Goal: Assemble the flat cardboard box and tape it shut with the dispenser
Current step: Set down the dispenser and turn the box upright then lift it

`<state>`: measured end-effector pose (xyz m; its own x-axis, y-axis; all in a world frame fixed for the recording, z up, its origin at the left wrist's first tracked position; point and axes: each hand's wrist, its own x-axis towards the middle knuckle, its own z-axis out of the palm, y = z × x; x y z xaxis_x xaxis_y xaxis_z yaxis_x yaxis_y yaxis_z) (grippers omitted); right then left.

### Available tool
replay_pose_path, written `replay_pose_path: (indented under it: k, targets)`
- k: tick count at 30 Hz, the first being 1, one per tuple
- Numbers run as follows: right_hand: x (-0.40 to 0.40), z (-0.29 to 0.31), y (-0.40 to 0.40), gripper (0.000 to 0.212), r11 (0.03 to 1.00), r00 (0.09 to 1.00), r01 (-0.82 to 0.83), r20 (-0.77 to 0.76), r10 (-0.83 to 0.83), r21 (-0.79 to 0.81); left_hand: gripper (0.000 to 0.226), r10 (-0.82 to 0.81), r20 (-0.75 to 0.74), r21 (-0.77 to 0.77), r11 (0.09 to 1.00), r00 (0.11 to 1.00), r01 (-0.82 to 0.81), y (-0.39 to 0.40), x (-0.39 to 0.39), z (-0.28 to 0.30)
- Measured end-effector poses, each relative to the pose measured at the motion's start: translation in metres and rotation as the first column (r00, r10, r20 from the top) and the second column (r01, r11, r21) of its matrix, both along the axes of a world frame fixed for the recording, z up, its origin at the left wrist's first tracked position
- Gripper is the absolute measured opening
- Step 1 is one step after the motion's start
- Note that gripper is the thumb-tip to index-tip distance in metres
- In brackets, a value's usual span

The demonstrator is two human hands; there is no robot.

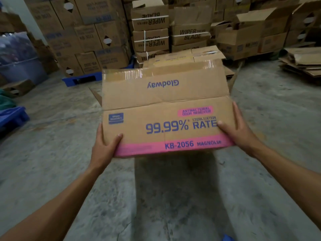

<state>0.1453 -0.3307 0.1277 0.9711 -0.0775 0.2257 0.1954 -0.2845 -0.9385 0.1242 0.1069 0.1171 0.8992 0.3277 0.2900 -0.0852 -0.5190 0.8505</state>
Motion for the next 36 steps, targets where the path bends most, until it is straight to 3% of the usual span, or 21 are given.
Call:
replay_pose_path:
  k: [2,5,10,14,19,24,30,34,36]
  targets:
    - [-0.008,-0.025,-0.001,0.095,0.997,0.998,-0.036,-0.050,0.033,-0.067,0.097,-0.007,-0.070,-0.007,1.000,0.997,0.006,0.005,-0.009,-0.023]
    - [-0.026,-0.060,0.000,0.097,0.978,0.988,-0.099,-0.139,0.074,-0.182,0.094,-0.052,-0.139,-0.072,0.997,0.989,0.042,0.000,-0.033,-0.063]
    - [-0.035,-0.076,0.003,0.099,0.982,0.974,-0.125,-0.205,0.095,-0.140,0.097,-0.085,-0.169,-0.153,0.986,0.982,0.059,-0.012,-0.050,-0.091]
    - [-0.037,-0.082,0.005,0.096,0.987,0.975,-0.116,-0.201,0.093,-0.107,0.087,-0.075,-0.167,-0.142,0.989,0.983,0.052,-0.019,-0.045,-0.093]
    - [-0.041,-0.076,0.017,0.083,0.996,0.968,-0.091,-0.235,0.085,-0.016,0.078,0.053,-0.253,-0.127,0.988,0.966,-0.087,-0.028,-0.044,-0.105]
    - [-0.039,-0.084,0.016,0.067,0.992,0.961,-0.037,-0.277,0.001,-0.122,0.069,0.133,-0.354,-0.068,0.983,0.926,-0.168,-0.037,-0.046,-0.116]
    - [-0.040,-0.093,0.016,0.069,0.992,0.924,-0.046,-0.382,-0.002,-0.116,0.065,0.163,-0.367,-0.066,0.977,0.916,-0.201,-0.036,-0.049,-0.126]
    - [-0.051,-0.082,0.025,0.077,0.966,0.894,-0.155,-0.445,0.047,-0.209,0.079,0.166,-0.447,-0.098,0.968,0.879,-0.233,-0.041,-0.051,-0.120]
    - [-0.059,-0.069,0.033,0.067,0.949,0.897,-0.183,-0.440,0.054,-0.257,0.093,0.158,-0.532,-0.098,0.964,0.832,-0.246,-0.039,-0.049,-0.121]
